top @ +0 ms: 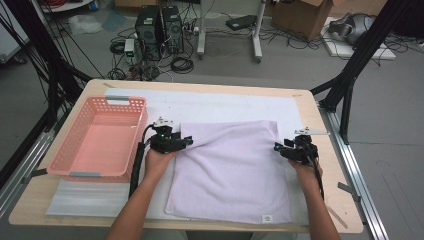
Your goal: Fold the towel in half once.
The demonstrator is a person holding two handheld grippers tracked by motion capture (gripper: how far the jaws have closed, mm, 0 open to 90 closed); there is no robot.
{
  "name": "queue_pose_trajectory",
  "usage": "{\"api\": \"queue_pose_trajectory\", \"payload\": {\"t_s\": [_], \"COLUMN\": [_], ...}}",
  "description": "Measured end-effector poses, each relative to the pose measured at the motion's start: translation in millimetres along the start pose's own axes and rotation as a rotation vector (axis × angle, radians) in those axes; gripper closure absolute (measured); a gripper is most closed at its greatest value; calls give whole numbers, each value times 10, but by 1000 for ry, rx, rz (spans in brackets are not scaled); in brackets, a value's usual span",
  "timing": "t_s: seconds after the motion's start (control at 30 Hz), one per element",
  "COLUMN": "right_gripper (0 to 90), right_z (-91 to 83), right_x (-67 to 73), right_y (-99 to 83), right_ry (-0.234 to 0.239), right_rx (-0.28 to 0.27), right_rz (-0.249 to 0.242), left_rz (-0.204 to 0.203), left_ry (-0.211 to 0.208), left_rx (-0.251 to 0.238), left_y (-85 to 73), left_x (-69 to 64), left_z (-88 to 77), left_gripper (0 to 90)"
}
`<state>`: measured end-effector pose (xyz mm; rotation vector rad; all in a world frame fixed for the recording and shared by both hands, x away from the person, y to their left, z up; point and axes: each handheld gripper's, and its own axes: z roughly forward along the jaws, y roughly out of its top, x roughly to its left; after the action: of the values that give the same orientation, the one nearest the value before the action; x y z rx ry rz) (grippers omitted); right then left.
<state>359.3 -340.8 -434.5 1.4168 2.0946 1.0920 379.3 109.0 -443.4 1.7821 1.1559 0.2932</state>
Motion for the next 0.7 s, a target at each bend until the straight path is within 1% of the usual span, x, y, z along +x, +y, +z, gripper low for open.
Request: {"api": "queue_pose_trajectory", "payload": {"t_s": [0.13,0.17,0.2,0.23,0.27,0.33,0.37,0.4,0.43,0.47,0.57,0.63,0.7], "right_gripper": [464,459,455,451,449,440,439,435,434,433,432,434,437], "right_z": [-128,-160,-190,-219,-242,-286,-307,-329,-353,-377,-468,-521,-583], "right_x": [58,71,81,90,97,112,126,142,157,175,242,282,333], "right_y": [-66,-84,-102,-121,-143,-197,-227,-266,-299,-334,-436,-492,-567], "right_ry": [16,20,24,26,32,40,46,40,37,38,50,52,55], "right_rx": [-7,-11,-18,-22,-25,-27,-22,-23,-20,-22,-22,-14,-2], "right_rz": [-41,-46,-51,-53,-56,-59,-57,-70,-75,-74,-56,-63,-72], "left_rz": [18,26,36,44,45,45,50,49,43,41,24,18,20], "left_ry": [-8,-16,-24,-37,-32,-38,-33,-25,-22,-12,-1,-8,-1], "left_rx": [-25,-10,-8,-28,-31,-10,-7,-14,-10,7,45,44,61], "left_y": [-77,-84,-96,-120,-142,-184,-217,-251,-281,-309,-409,-455,-495], "left_x": [-69,-82,-97,-109,-125,-130,-140,-148,-146,-141,-139,-158,-177], "left_z": [-89,-108,-131,-163,-191,-228,-256,-279,-296,-316,-386,-463,-516], "left_gripper": [386,385,378,380,389,392,392,396,403,403,409,410,416]}}
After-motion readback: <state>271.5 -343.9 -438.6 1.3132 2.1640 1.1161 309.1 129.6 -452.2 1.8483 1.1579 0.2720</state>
